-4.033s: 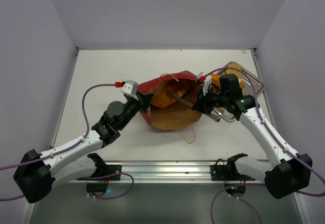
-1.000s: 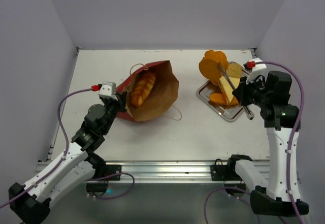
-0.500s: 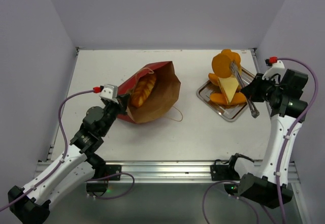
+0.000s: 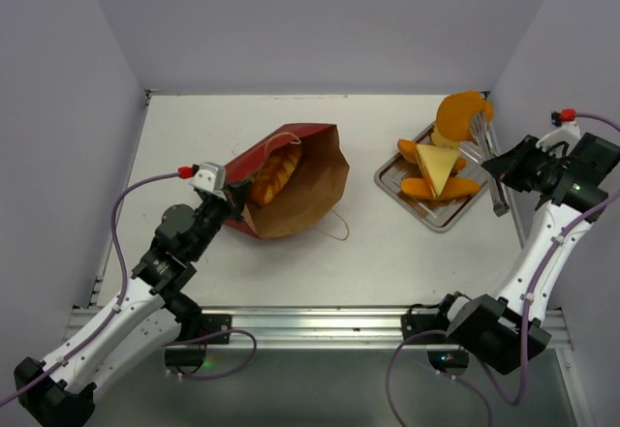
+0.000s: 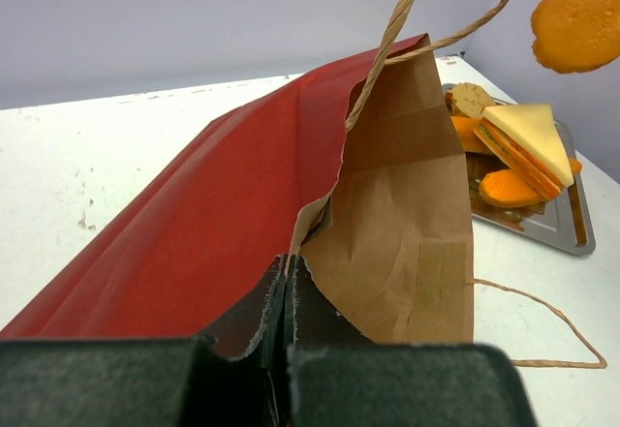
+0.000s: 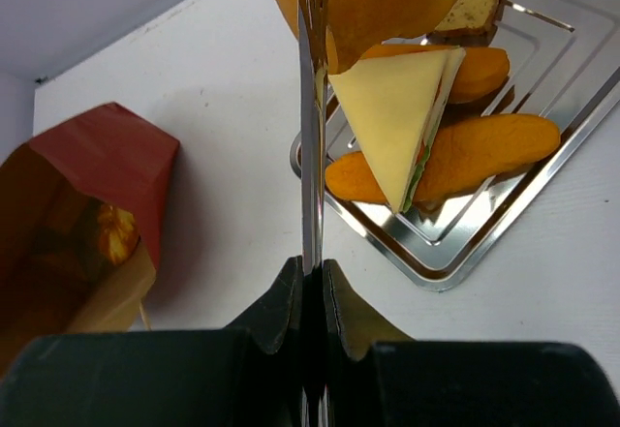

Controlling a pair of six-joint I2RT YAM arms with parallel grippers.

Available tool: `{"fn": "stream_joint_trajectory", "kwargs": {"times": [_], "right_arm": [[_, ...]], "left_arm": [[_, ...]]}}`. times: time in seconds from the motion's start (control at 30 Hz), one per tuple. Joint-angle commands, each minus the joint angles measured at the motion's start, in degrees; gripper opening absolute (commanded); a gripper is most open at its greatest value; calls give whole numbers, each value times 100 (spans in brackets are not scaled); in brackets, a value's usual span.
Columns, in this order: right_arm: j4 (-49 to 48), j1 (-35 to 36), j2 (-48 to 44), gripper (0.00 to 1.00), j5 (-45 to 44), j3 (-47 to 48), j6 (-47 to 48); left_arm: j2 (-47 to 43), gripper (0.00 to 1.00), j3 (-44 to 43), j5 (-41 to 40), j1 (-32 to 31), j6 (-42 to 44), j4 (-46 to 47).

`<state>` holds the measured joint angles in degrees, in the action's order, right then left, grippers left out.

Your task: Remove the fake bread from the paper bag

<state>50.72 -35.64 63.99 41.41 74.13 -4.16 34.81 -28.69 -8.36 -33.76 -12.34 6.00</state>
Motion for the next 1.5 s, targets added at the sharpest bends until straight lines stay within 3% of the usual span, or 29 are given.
{"fn": "stream_joint_trajectory", "kwargs": {"times": [0.0,0.23,0.93,1.47], "right_arm": [[-755,-390,52,0,534,85,-523],[-1564,-848,272,0,720,-469,-1261],[-4060,-875,474,0,227,-2139,-3055],[-5309,-1033,1388,0,798,-2473,-4083]], "left_arm": [[-62,0,-76,203,45,109,191],[-18,0,-84,273,45,118,217],[158,0,-181,221,45,118,-116],[307,0,-743,107,45,-14,-591]]}}
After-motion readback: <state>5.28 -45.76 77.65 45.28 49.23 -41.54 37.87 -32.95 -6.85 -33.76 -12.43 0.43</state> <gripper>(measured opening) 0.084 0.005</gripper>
